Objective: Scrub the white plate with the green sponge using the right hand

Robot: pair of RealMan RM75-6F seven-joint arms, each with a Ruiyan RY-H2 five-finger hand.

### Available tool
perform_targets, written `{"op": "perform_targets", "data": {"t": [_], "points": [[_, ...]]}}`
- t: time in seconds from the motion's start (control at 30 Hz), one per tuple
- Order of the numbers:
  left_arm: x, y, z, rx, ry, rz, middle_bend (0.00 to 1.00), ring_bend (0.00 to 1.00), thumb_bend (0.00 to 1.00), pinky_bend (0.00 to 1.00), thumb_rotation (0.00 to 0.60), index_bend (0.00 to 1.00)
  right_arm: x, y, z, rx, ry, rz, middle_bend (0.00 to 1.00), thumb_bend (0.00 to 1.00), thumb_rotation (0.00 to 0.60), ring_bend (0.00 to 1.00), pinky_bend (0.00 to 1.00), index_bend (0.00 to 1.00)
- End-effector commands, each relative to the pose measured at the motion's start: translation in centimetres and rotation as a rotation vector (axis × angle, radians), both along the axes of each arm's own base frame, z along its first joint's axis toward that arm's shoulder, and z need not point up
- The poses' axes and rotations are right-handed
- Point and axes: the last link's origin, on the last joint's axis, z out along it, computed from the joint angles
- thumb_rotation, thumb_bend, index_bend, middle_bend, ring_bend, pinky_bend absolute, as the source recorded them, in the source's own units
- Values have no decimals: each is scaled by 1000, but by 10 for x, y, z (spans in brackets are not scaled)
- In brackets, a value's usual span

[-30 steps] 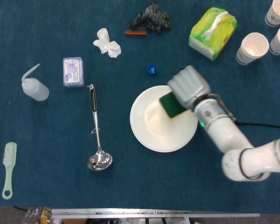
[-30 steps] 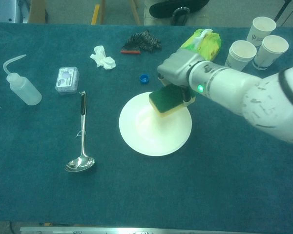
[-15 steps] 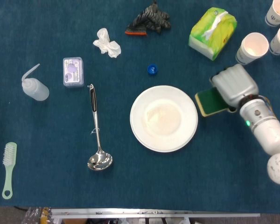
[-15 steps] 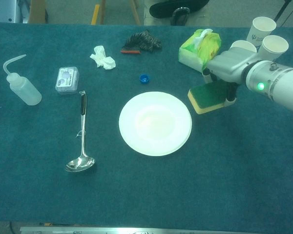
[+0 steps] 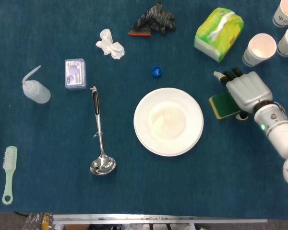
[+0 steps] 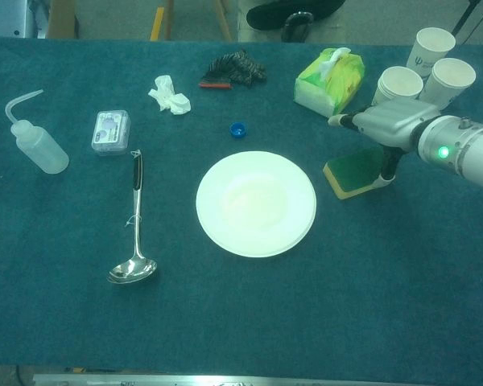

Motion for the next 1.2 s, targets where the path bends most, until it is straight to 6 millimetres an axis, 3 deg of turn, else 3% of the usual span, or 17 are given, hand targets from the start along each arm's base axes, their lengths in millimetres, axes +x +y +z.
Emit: {"op": "perform_targets", "data": {"t": [0.03,0.27,0.6,0.87,1.2], "points": [[-1,2,2,3,4,-1,161,135,400,126,600,170,-3,2,13,-54,-107,-8,60,49,600,31,356,0],[0,13,4,23,8,-19,162,135,400,126,600,170,-27,17,60,-265,-216,-11,61,50,600,30,356,0],[12,25,-4,22,6,-79,164,134,400,126,600,170,-79,62,117,-515,-218,-48,68,50,600,30,356,0],[27,24,-11,35,-2,-124,167,128,400,126,600,170,-109,109,148,-671,-220,-95,68,49,600,30,356,0],[39,18,-15,39,-8,-156,171,126,400,110,600,170,-119,149,166,-740,-243,-106,68,49,600,30,356,0]]}}
